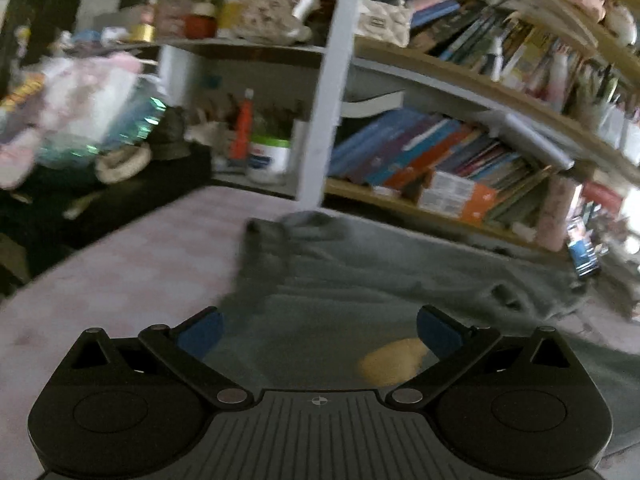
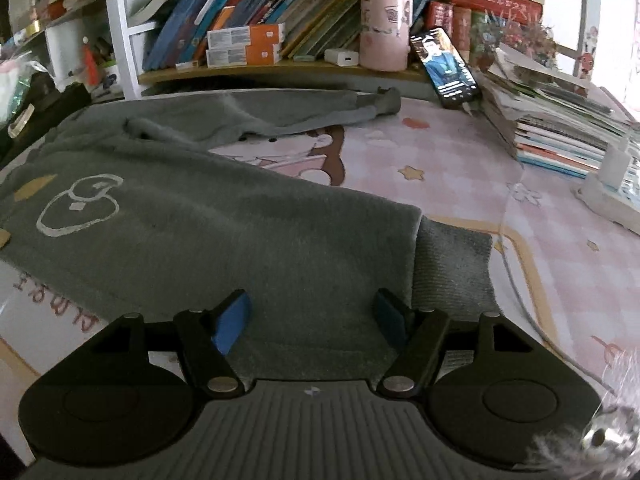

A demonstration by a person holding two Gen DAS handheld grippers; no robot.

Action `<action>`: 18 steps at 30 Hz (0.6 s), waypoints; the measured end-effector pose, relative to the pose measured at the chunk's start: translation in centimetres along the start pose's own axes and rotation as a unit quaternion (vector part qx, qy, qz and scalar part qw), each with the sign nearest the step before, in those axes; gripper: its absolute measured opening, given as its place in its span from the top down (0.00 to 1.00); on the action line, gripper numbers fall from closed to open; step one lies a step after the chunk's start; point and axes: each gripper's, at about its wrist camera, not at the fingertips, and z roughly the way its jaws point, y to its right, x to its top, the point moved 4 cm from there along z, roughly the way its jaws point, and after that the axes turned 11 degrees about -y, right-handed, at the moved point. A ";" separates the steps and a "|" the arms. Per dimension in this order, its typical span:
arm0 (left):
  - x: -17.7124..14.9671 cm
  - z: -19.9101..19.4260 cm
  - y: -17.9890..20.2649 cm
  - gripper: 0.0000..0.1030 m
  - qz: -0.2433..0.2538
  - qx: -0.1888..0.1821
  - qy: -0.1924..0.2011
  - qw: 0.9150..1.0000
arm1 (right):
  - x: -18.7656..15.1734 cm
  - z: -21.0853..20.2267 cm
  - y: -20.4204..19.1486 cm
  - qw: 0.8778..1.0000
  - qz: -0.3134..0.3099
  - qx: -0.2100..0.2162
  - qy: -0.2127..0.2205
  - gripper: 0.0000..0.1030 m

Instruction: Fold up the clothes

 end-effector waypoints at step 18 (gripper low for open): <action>0.4 0.9 0.4 0.00 0.071 0.080 -0.033 0.994 | -0.5 -1.1 0.4 0.995 0.065 -0.023 0.075 0.11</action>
